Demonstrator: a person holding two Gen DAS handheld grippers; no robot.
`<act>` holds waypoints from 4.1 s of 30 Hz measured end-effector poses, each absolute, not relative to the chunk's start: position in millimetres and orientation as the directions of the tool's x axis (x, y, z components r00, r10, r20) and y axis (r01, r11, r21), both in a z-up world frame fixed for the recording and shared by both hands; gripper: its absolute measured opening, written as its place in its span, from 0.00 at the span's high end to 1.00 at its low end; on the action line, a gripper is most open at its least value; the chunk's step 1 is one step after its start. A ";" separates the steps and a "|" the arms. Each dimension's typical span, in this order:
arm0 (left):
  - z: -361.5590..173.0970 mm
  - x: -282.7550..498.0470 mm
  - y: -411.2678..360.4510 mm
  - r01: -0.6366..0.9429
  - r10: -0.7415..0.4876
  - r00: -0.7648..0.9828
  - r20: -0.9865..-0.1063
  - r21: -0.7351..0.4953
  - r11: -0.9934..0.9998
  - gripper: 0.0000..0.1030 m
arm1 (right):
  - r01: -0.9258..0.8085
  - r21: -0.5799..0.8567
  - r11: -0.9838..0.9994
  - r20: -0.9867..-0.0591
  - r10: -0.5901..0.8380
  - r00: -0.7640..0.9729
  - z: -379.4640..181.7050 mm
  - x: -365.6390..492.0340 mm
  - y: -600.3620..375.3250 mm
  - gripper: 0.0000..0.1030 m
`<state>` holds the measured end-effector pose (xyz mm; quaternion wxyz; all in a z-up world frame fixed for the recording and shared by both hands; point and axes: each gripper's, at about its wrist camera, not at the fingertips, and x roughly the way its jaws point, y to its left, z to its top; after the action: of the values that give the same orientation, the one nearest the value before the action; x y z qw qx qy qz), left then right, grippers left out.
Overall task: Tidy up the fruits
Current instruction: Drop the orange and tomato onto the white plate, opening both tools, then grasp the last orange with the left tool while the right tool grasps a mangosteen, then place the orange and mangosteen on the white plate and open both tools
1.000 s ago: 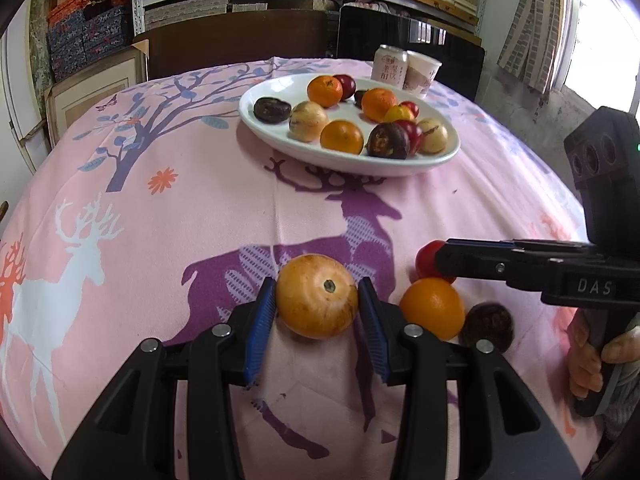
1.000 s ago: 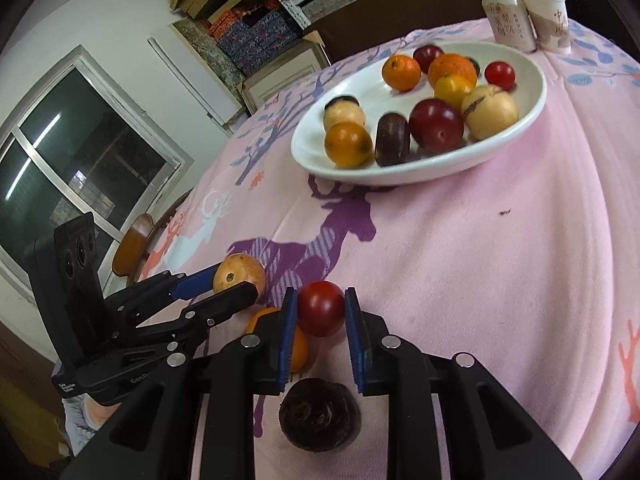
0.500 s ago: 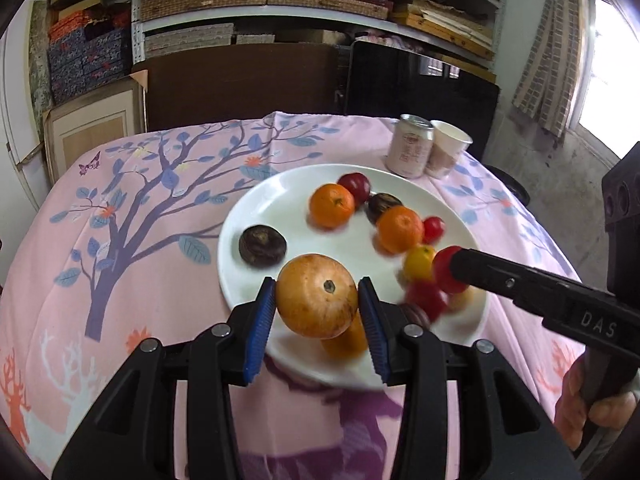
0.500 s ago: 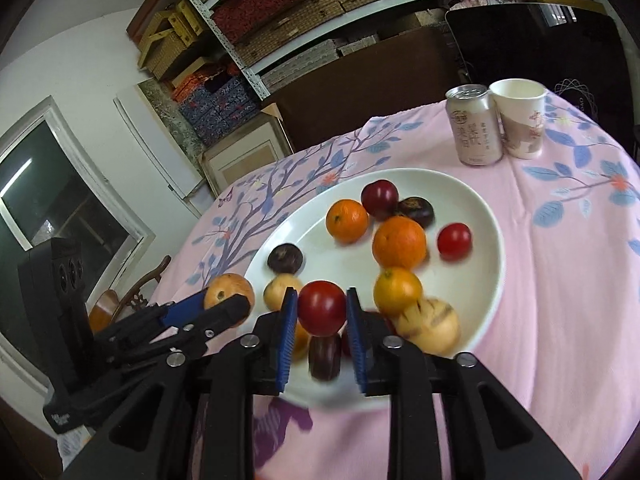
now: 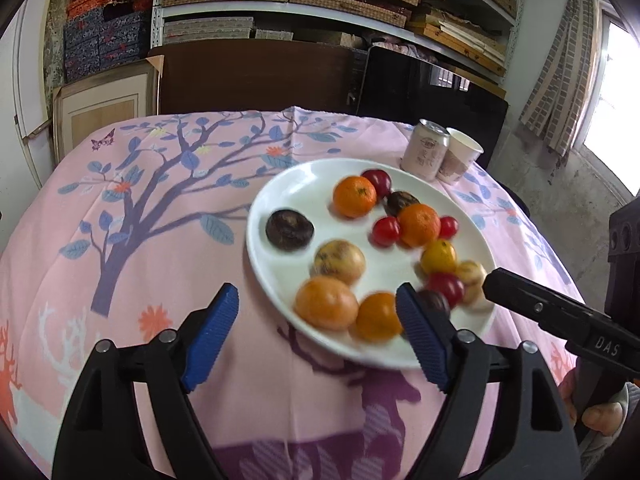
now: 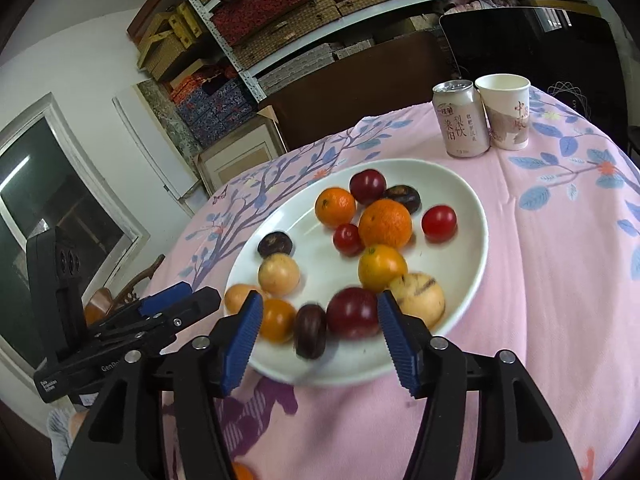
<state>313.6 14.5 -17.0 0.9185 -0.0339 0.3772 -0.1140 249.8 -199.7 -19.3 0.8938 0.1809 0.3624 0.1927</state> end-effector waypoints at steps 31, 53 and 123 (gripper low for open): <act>-59.5 192.8 7.8 0.193 -0.112 0.675 -0.730 0.027 0.981 0.04 | -0.134 0.559 0.818 -0.565 0.494 0.660 -39.2 165.0 -233.4 0.24; -55.4 195.3 22.7 0.166 -0.143 0.673 -0.726 -0.040 0.985 0.04 | -0.445 0.297 0.845 -0.710 0.507 0.488 -45.7 117.7 -145.5 0.33; -13.1 383.6 -0.3 0.133 -0.233 0.685 -0.691 -0.196 0.972 0.20 | -0.144 0.531 0.835 -0.555 0.471 0.685 -12.4 276.8 -219.9 0.43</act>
<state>383.6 -0.2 -13.1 0.9155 -0.0651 0.3843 -0.0998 276.8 -219.9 -12.4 0.8889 0.2293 0.3569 0.1730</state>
